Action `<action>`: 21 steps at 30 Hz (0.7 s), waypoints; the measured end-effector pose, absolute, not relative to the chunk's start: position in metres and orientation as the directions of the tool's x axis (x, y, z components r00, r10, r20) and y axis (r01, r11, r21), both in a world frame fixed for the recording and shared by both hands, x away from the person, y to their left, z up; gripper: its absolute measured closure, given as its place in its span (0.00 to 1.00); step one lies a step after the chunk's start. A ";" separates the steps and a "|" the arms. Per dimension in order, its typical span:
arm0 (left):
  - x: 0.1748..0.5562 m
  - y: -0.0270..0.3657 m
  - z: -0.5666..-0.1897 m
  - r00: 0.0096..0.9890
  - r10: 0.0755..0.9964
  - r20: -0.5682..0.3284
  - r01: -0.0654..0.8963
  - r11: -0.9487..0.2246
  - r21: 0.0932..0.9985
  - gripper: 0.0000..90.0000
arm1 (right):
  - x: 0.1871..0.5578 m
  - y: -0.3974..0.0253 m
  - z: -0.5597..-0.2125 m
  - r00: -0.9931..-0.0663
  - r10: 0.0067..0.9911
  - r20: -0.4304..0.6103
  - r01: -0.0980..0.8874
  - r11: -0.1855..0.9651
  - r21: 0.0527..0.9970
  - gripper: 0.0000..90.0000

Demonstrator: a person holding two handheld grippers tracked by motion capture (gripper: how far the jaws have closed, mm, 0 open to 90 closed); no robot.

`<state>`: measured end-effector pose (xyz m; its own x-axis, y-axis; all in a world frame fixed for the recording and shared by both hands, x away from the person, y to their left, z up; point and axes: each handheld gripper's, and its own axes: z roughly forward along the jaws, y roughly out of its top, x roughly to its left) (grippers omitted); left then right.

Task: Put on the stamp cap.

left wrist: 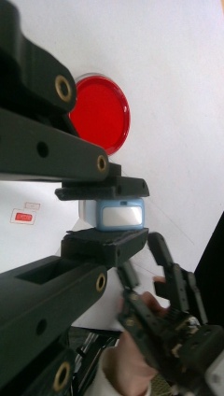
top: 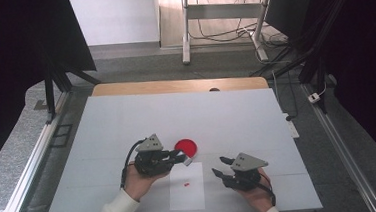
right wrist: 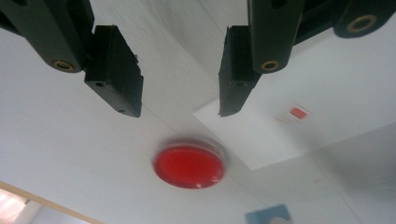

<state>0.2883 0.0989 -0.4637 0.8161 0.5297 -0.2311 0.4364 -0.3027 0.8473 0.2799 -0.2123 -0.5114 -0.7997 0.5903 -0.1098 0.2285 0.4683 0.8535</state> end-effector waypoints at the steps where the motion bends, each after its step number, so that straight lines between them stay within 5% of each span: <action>1: 0.288 0.099 -0.463 0.817 0.529 -0.227 0.433 -0.304 0.849 0.84 | 0.280 -0.219 -0.511 -0.795 0.598 -0.106 0.235 0.463 0.854 0.55; 21: 0.295 0.126 -0.450 0.800 0.569 -0.189 0.411 -0.291 0.864 0.84 | 0.281 -0.287 -0.506 -0.720 0.688 -0.084 0.288 0.408 0.866 0.53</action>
